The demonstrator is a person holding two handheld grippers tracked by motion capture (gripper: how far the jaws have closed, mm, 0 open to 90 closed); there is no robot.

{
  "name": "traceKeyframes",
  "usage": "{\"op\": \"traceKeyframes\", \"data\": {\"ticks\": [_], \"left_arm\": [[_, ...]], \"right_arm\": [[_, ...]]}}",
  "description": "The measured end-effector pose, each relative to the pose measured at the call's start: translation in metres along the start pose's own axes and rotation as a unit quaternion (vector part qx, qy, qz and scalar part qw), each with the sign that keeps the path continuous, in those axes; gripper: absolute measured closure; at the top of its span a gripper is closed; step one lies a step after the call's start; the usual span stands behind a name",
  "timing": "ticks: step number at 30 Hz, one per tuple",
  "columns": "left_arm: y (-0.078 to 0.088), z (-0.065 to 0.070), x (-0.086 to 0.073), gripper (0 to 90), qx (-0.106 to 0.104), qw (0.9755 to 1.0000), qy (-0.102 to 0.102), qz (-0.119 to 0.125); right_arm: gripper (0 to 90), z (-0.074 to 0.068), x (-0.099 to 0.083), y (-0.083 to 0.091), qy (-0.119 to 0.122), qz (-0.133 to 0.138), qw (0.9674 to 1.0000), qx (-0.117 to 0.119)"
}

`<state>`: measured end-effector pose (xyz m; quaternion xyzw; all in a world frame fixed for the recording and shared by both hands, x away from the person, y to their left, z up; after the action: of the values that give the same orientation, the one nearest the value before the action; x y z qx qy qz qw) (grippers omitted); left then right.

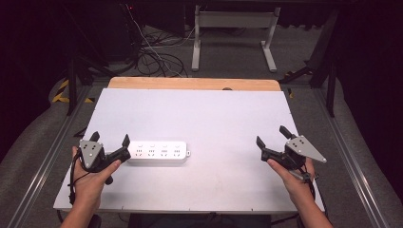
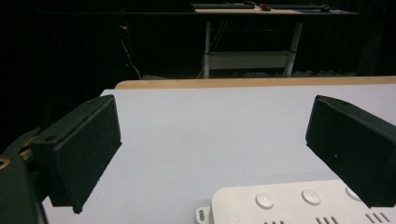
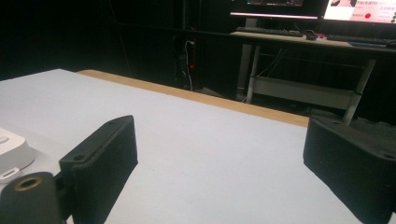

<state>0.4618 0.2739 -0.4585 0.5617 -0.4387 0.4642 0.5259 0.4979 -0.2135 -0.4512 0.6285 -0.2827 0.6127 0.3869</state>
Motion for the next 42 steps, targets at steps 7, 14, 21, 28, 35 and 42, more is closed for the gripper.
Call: {"op": "traceKeyframes", "data": {"ticks": [7, 14, 21, 28, 35, 42], "left_arm": [[-0.0007, 0.0009, -0.0001, 4.2, 0.001, 1.0000, -0.002, 0.001], [-0.0015, 0.0023, 0.0002, 4.3, -0.001, 1.0000, -0.006, 0.003], [-0.0033, 0.0037, 0.0012, 6.0, -0.004, 1.0000, -0.003, 0.004], [-0.0016, 0.0029, 0.0025, 21.0, -0.014, 0.9999, 0.003, 0.001], [0.0020, 0.0056, 0.0030, 41.3, -0.036, 0.9993, 0.006, -0.010], [0.0050, 0.0065, 0.0046, 57.6, -0.061, 0.9979, 0.001, -0.023]], "right_arm": [[10.5, -0.0009, -0.0005, -0.0001, 0.000, -0.002, 1.0000, 0.003], [10.7, -0.0013, -0.0014, 0.0003, -0.002, -0.003, 1.0000, 0.005], [10.8, -0.0009, -0.0021, 0.0027, -0.003, -0.005, 1.0000, 0.002], [10.9, -0.0025, -0.0026, 0.0024, 0.000, -0.008, 1.0000, 0.005], [11.9, -0.0023, -0.0027, 0.0019, -0.003, -0.009, 0.9999, 0.007], [12.1, -0.0031, -0.0028, 0.0016, -0.005, -0.010, 0.9999, 0.009]]}}
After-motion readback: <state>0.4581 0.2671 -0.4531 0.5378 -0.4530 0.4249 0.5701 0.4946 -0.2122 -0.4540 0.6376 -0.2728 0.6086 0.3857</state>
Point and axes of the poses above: each handheld gripper's, and its own axes: y roughly backward along the jaws, x roughly out of its top, z roughly to its right, the point moved 7 cm from there along -y, roughly forward along the jaws, and after that the axes turned 8 degrees about x, right-handed, at the moved point
